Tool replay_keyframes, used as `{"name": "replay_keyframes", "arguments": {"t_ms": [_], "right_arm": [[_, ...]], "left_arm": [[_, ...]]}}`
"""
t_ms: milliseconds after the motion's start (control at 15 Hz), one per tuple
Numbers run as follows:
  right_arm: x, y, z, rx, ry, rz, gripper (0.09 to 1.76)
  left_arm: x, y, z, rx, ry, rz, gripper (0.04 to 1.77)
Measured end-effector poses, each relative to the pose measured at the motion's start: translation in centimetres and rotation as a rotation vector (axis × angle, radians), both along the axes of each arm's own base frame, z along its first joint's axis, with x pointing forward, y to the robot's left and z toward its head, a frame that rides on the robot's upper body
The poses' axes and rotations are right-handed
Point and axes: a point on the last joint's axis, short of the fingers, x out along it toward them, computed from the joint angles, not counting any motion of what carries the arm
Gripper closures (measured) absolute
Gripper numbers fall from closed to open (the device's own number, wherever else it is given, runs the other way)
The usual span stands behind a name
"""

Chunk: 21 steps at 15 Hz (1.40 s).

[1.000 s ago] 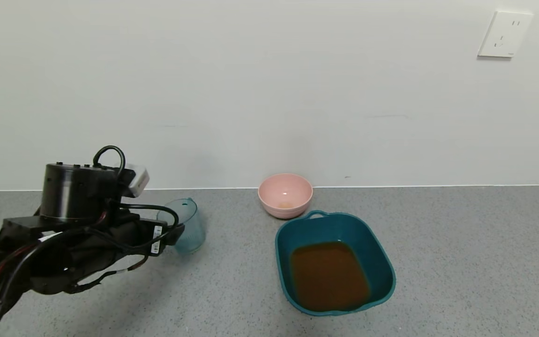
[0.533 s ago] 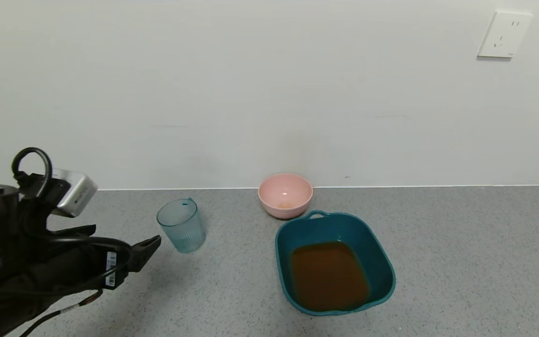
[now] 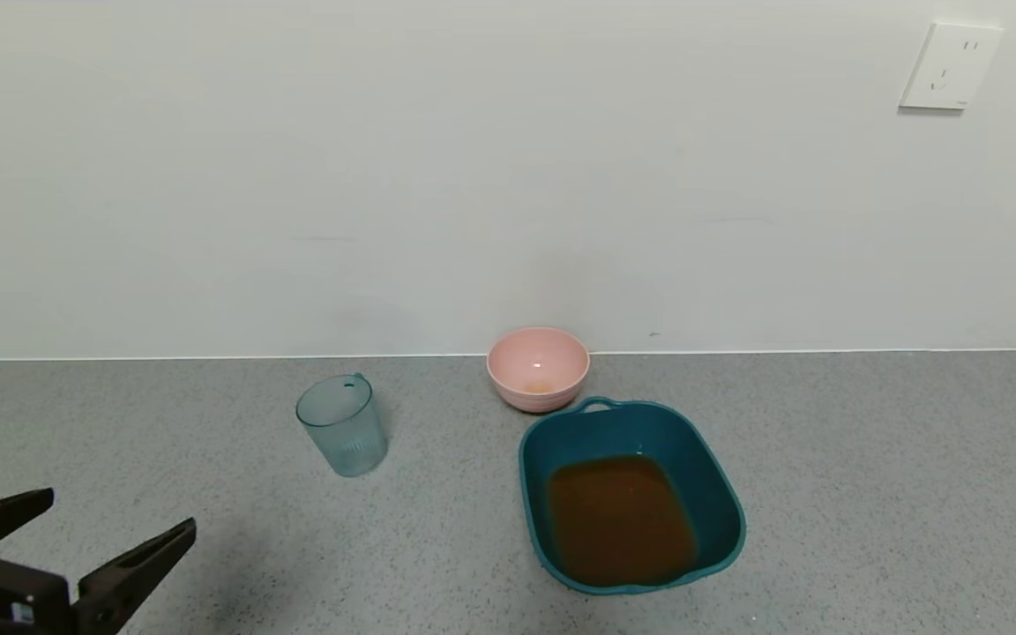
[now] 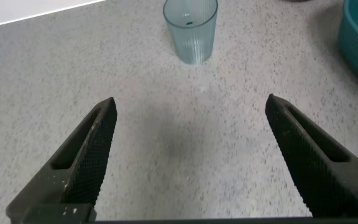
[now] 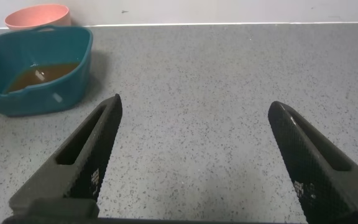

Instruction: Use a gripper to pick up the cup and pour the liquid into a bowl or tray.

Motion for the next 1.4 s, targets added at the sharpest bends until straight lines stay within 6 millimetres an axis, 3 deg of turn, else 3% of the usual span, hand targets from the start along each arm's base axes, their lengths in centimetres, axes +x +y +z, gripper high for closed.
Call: {"name": "replay_keyframes", "arguments": {"t_ms": [333, 733, 1133, 1400], "right_arm": [[0.0, 0.0, 0.0, 0.0, 0.0, 0.0, 0.14], [0.0, 0.0, 0.0, 0.0, 0.0, 0.0, 0.14], [0.0, 0.0, 0.0, 0.0, 0.0, 0.001, 0.14], [0.0, 0.0, 0.0, 0.0, 0.0, 0.0, 0.14]], "left_arm": [[-4.1, 1.9, -0.2, 0.009, -0.028, 0.06, 0.09], [-7.7, 3.4, -1.7, 0.008, -0.034, 0.192, 0.09], [-10.4, 3.8, -3.3, 0.026, -0.056, 0.277, 0.09], [-11.8, 3.3, -4.2, 0.001, -0.08, 0.236, 0.09]]}}
